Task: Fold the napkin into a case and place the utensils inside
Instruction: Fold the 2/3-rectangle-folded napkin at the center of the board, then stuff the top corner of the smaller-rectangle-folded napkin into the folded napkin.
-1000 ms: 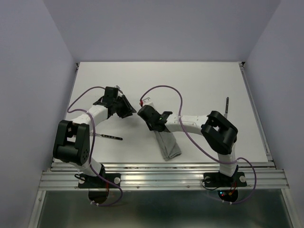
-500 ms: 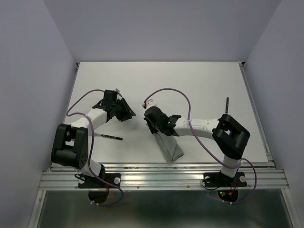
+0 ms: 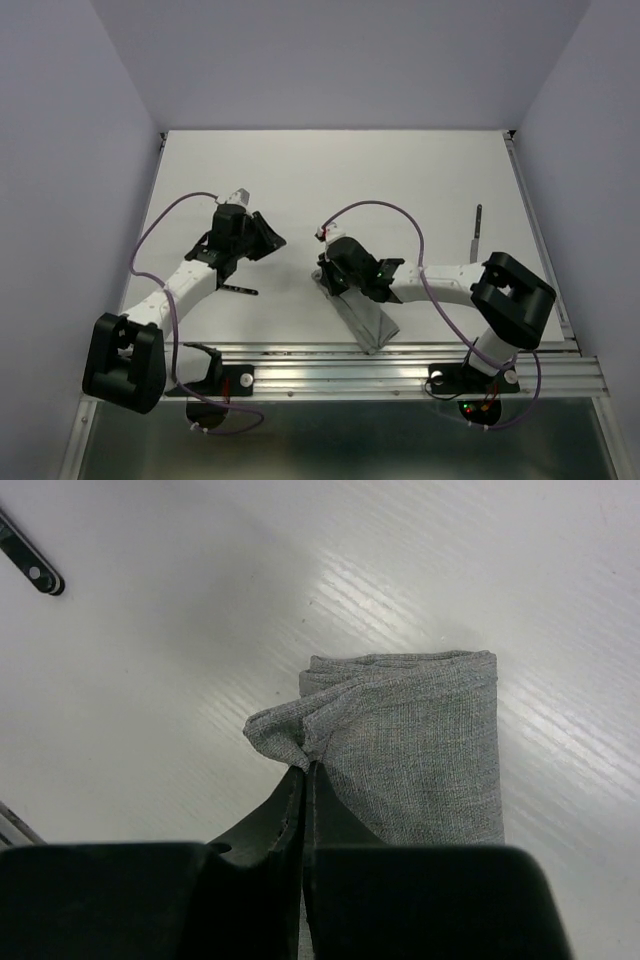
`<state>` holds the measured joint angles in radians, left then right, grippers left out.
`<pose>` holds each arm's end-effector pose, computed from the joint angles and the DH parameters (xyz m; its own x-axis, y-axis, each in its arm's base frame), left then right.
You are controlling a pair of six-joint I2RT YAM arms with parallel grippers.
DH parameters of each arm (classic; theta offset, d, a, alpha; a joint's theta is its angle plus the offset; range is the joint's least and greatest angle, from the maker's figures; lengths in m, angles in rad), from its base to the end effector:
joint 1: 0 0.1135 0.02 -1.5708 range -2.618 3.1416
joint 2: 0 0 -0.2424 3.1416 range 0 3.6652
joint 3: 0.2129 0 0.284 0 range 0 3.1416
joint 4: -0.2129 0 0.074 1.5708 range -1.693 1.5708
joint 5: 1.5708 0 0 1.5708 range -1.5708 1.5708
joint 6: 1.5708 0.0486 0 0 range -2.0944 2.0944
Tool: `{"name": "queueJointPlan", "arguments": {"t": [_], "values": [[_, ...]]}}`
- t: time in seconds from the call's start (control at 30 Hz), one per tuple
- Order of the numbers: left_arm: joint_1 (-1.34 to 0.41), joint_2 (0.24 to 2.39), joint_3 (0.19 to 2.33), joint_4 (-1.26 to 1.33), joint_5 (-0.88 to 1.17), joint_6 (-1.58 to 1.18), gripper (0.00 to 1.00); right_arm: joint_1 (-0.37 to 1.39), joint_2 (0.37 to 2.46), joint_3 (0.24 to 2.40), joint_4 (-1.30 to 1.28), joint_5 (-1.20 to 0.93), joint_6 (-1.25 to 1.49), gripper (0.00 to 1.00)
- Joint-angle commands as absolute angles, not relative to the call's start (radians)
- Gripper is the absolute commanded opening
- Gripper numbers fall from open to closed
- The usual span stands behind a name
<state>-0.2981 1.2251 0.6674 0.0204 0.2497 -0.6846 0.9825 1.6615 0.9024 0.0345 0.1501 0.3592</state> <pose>0.2920 -0.1023 0.1836 -0.6873 -0.4298 -0.5855 0.0683 0.7643 -0.6412 0.2147 0.3088 0.1265 -0.6117 -0.2906 -0.7358 -0.5826 0.7947 0.1704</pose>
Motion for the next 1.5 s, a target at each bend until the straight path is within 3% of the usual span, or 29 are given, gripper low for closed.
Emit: {"name": "queueJointPlan", "arguments": {"t": [0.0,0.27,0.4,0.47,0.57,0.67,0.7,1.1,1.37,1.47], "values": [[-0.36,1.149,0.626,0.115,0.132,-0.693,0.34,0.965,1.586,0.853,0.198,0.088,0.408,0.01],[-0.417,1.223,0.66,0.101,0.265,-0.6,0.33,0.936,1.554,0.778,0.285,0.023,0.477,0.01],[-0.445,1.236,0.641,0.129,0.296,-0.598,0.38,0.916,1.526,0.752,0.29,0.026,0.503,0.01],[-0.46,1.238,0.634,0.136,0.295,-0.601,0.46,0.904,1.516,0.733,0.291,0.018,0.518,0.01],[-0.474,1.252,0.621,0.158,0.302,-0.614,0.34,0.876,1.491,0.697,0.321,-0.026,0.535,0.01],[-0.479,1.291,0.614,0.201,0.342,-0.626,0.14,0.856,1.476,0.681,0.339,-0.047,0.54,0.01],[-0.482,1.325,0.612,0.213,0.354,-0.629,0.01,0.856,1.471,0.68,0.339,-0.051,0.538,0.01],[-0.568,1.531,0.69,0.275,0.456,-0.617,0.0,0.836,1.45,0.664,0.339,-0.052,0.541,0.01],[-0.597,1.457,0.686,0.242,0.399,-0.577,0.0,0.816,1.404,0.629,0.337,-0.029,0.569,0.01],[-0.612,1.462,0.712,0.203,0.388,-0.552,0.05,0.796,1.401,0.62,0.337,-0.037,0.58,0.01]]}}
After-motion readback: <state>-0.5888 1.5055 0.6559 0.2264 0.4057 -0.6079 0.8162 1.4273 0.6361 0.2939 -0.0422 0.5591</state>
